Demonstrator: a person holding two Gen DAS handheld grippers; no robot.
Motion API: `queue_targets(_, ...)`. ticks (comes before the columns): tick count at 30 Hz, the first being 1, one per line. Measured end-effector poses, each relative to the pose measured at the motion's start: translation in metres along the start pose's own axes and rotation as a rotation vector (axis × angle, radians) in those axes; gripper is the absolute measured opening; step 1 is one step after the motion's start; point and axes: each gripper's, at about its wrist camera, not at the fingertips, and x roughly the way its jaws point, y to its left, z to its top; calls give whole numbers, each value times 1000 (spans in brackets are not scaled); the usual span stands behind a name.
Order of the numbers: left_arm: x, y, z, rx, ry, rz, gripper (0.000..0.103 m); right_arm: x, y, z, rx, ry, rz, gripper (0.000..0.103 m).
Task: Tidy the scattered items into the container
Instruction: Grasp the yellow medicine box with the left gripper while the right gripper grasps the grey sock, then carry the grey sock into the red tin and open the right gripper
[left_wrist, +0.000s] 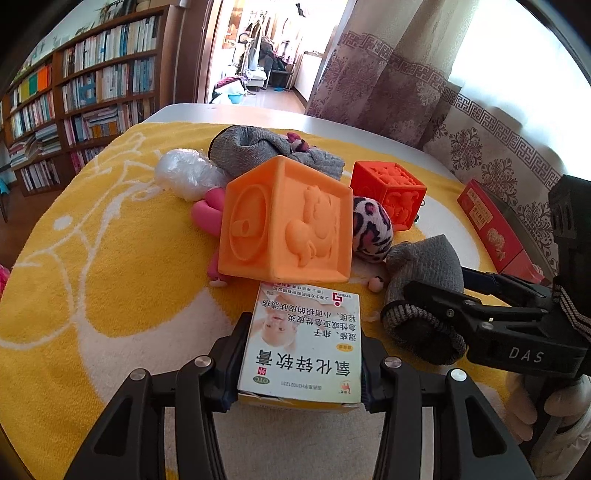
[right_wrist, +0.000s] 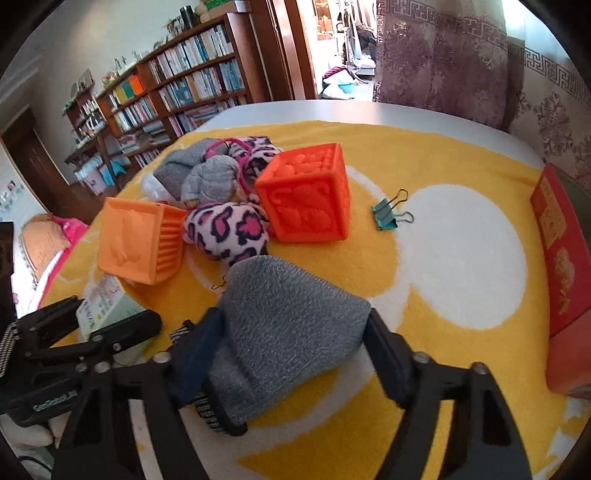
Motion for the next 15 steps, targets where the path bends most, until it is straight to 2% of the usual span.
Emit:
queue_targets(1, 0, -1, 0, 2, 0, 3, 49, -3, 0, -1, -2, -8, -9, 62)
queue_targets(5, -2, -6, -2, 6, 5, 5, 49, -16, -5, -5, 12, -40, -11, 51)
queue_targets(15, -14, -23, -3, 19, -4, -6, 48, -60, -32, -7, 89, -175, -23, 47)
